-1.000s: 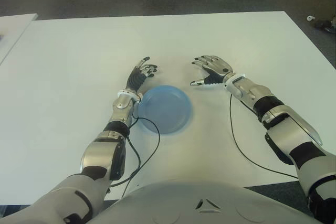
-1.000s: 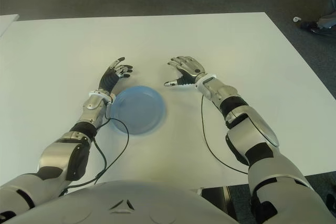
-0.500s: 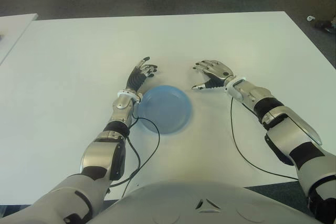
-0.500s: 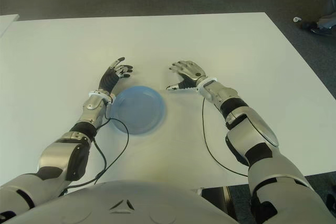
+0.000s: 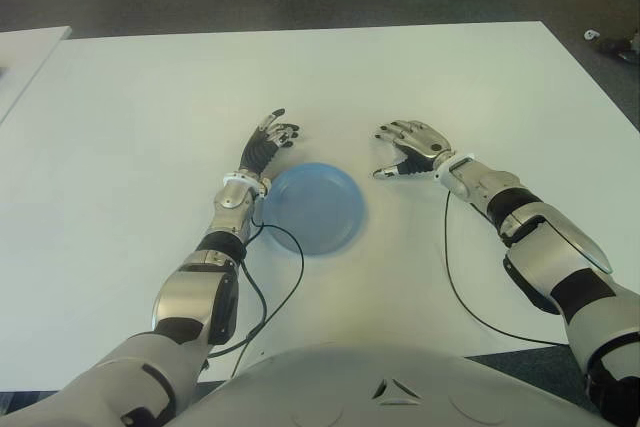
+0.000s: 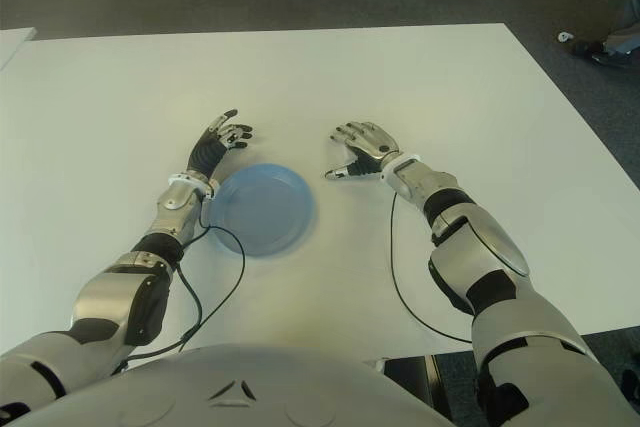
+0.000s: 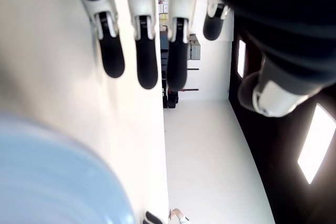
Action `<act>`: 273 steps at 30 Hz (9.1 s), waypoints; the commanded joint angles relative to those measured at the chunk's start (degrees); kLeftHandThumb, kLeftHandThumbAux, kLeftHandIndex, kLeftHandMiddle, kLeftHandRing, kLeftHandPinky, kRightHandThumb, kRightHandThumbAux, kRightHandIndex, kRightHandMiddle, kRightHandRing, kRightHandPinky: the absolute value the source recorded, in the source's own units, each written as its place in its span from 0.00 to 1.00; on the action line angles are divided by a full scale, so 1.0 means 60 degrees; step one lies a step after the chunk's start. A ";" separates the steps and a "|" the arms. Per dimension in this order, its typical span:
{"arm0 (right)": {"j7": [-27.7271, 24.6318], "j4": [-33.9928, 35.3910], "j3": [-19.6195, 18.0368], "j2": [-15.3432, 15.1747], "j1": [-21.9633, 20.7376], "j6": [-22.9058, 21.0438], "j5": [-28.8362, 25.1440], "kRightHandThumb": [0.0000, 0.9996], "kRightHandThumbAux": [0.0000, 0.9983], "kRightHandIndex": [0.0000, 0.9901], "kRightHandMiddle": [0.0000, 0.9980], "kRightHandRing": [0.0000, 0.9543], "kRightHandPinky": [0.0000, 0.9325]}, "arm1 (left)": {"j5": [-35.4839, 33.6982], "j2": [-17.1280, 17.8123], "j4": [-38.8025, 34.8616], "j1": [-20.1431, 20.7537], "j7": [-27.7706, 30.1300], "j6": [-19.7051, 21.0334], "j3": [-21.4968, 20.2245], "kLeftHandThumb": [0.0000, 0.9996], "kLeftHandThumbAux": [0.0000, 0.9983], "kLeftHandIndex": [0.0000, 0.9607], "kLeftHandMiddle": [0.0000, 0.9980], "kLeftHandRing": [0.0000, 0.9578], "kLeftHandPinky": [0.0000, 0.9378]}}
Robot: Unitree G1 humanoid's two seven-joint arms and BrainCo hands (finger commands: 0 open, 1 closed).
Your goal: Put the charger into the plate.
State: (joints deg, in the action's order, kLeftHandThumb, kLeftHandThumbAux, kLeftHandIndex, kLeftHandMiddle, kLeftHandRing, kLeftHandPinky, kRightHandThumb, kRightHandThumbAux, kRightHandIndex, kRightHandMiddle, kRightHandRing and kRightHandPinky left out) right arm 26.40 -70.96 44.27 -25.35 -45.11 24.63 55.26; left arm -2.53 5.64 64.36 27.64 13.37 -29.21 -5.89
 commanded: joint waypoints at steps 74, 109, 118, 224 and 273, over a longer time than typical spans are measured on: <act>0.4738 -0.0967 0.0342 -0.0149 0.0915 -0.0788 0.0006 0.41 0.47 0.60 0.79 0.83 0.91 | 0.0067 0.0284 -0.0005 -0.0832 0.0184 0.0084 0.0082 0.00 0.53 0.16 0.34 0.36 0.36; 0.4947 -0.0888 -0.1457 0.0317 0.1332 0.0795 -0.1444 0.51 0.78 0.82 0.90 0.94 0.95 | -0.0049 0.0347 -0.0006 -0.0873 0.0560 -0.0395 -0.0011 0.00 0.50 0.17 0.34 0.35 0.35; 0.5052 -0.0878 -0.1502 0.0331 0.1354 0.0694 -0.1377 0.47 0.78 0.82 0.90 0.95 0.96 | 0.0011 0.0370 0.0049 -0.0851 0.0600 -0.0456 0.0025 0.00 0.50 0.18 0.34 0.35 0.35; 0.2604 0.4128 -0.0852 0.2526 0.2024 0.1315 -0.0415 0.36 0.45 0.37 0.34 0.28 0.25 | -0.0197 0.0001 0.0016 -0.0304 0.0071 0.1034 -0.0252 0.00 0.56 0.21 0.32 0.35 0.33; -0.2014 0.7479 -0.2568 0.1605 0.3052 0.0866 -0.2047 0.23 0.13 0.00 0.00 0.00 0.00 | -0.0227 0.0197 -0.0071 -0.0388 0.0319 0.1232 -0.0066 0.00 0.53 0.11 0.28 0.29 0.30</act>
State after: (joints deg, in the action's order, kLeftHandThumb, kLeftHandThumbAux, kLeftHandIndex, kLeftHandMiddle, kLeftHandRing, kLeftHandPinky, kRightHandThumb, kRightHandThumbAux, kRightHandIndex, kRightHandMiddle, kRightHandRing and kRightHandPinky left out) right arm 14.65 -25.36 29.50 -15.49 -27.39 30.11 43.57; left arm -4.16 7.11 61.50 27.57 15.33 -23.95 -6.27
